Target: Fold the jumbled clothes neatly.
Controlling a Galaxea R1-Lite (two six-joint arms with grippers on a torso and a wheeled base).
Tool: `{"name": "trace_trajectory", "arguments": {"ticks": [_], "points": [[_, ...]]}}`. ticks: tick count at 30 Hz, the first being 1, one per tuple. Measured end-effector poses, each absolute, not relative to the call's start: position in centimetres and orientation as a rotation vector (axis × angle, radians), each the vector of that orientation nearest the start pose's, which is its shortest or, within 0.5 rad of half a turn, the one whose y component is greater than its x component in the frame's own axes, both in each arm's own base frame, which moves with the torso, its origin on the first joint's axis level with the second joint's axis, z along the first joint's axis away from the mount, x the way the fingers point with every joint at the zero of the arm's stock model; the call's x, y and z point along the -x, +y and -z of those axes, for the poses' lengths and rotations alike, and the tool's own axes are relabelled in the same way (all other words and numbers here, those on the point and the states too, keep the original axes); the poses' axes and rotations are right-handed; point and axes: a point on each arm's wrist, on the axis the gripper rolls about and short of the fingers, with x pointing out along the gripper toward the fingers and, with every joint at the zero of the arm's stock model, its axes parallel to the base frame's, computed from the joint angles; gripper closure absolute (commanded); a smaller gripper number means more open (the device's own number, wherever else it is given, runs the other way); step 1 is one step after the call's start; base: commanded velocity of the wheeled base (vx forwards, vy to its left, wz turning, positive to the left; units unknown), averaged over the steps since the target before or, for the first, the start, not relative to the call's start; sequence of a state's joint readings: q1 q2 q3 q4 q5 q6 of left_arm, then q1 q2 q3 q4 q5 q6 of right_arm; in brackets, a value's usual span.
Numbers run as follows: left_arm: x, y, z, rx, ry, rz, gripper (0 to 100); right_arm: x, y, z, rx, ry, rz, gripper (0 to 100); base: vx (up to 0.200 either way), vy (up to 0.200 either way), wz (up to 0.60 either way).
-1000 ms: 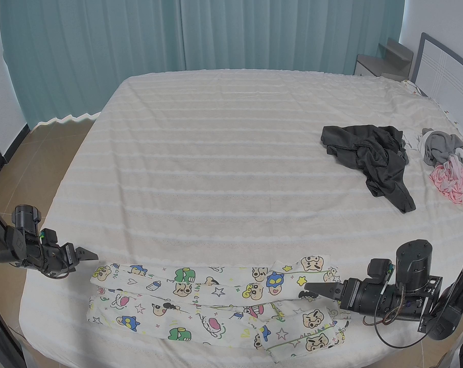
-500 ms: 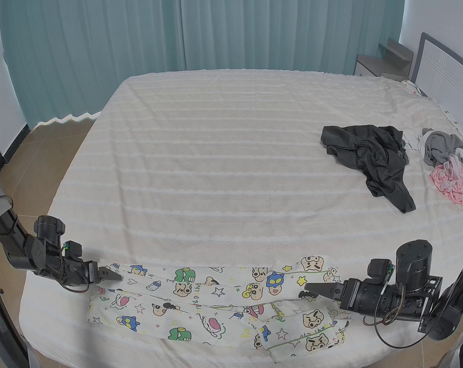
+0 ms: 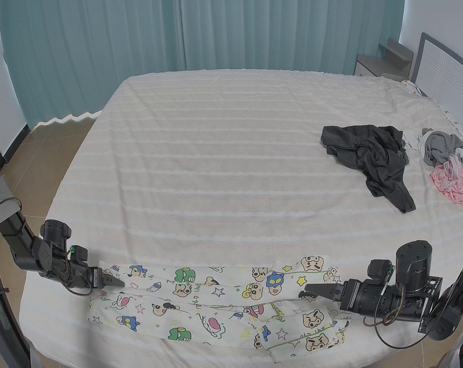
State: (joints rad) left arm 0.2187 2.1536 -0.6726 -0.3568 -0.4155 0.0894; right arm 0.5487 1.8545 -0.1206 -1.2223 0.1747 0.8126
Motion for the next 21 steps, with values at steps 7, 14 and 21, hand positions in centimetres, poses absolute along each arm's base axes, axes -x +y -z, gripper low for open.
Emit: {"name": "trace_trajectory", "arguments": {"ticks": [7,14,21], "points": [[-29.7,5.2,1.2,0.273,1.069,0.237,100,-18.5,11.8,-5.3,-0.662,0.769,-0.455,0,0.0,0.0,0.0],[-29.3,5.2,1.3,0.284,1.089,0.239,100,-18.5,11.8,-5.1,-0.658,0.777,-0.45,0,0.0,0.0,0.0],[-28.6,5.3,0.3,0.286,1.078,0.229,100,-18.7,11.8,-5.2,-0.669,0.744,-0.465,0,0.0,0.0,0.0]]}}
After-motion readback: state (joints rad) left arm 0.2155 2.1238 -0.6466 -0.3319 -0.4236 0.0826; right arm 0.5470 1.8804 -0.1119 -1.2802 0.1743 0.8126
